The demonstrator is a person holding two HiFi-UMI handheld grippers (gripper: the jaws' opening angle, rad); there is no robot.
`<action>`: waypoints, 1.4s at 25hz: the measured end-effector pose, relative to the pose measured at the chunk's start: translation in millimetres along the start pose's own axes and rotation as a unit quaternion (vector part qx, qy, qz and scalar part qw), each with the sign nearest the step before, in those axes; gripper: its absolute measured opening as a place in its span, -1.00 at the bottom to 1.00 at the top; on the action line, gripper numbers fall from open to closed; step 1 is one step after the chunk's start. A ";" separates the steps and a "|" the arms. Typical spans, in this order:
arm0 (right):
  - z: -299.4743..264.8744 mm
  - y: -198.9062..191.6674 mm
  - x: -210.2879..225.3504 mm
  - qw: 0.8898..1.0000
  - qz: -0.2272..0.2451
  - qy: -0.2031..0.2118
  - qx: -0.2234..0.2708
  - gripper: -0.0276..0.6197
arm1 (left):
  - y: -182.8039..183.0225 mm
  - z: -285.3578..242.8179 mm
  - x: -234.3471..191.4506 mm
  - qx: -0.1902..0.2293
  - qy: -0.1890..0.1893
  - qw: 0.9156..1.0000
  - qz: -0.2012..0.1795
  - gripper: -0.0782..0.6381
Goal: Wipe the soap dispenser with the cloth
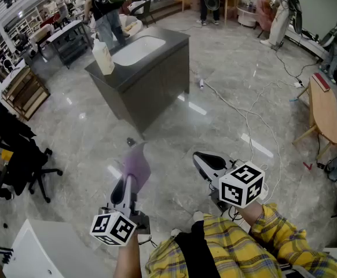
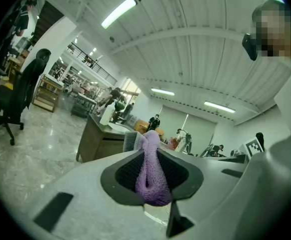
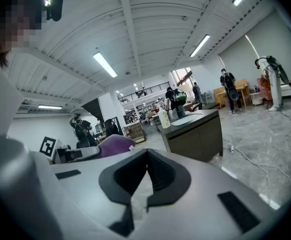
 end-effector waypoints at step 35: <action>-20.4 13.1 58.3 0.998 -0.019 0.058 -0.005 -0.90 | -10.8 -61.8 44.8 0.007 0.037 0.999 -0.009 -0.60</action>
Point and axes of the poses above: the fingertips, and each gripper's own axes: z backward along the fingers, x to its right, y out of its top, the point moved 7 cm from there along z, backward along the fingers
